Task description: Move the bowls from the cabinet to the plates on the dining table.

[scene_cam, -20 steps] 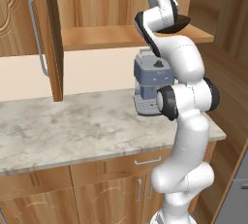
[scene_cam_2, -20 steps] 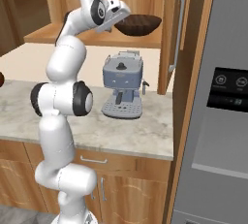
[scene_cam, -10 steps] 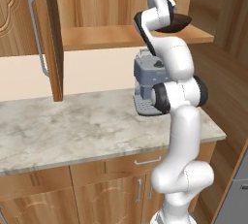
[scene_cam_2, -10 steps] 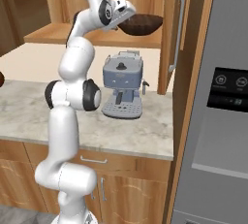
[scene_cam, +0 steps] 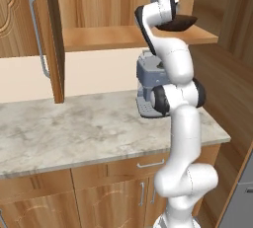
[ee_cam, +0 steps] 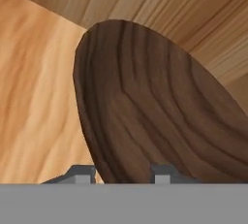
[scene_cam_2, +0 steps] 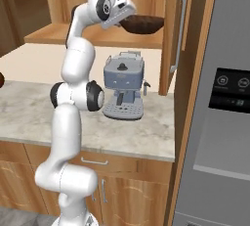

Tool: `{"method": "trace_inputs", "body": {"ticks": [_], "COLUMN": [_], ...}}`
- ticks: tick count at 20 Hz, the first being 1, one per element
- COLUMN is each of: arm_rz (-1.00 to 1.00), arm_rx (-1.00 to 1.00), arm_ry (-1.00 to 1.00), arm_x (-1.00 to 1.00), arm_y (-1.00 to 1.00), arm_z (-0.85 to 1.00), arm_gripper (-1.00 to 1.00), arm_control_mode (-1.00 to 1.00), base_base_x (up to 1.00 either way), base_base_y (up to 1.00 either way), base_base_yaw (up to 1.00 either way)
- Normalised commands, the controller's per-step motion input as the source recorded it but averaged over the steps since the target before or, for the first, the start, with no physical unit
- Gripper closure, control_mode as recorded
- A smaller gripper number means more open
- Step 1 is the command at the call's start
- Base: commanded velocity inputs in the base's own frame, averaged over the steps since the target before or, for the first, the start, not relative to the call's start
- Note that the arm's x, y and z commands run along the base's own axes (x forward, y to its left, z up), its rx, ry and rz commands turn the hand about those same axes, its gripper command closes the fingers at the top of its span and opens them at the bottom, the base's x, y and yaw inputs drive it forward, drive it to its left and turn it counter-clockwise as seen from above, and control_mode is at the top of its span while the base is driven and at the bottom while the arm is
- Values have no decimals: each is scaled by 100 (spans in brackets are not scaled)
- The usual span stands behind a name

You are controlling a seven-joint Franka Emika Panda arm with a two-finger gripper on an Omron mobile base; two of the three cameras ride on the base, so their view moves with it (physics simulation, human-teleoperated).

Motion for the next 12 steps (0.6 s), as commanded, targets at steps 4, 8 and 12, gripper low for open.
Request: {"method": "trace_inputs", "body": {"ticks": [4, 8, 12], "arm_rz": [0, 0, 0], "arm_rx": [-1, -3, -4], "arm_ry": [-4, -6, -14], "arm_x": [-73, -94, -100], "arm_y": [30, 52, 49], "arm_z": [-43, -62, -83], "arm_gripper": [100, 100, 100], "arm_control_mode": [-100, -100, -100], "base_base_x": [0, 0, 0], "base_base_y": [0, 0, 0], "base_base_yaw": [0, 0, 0]}}
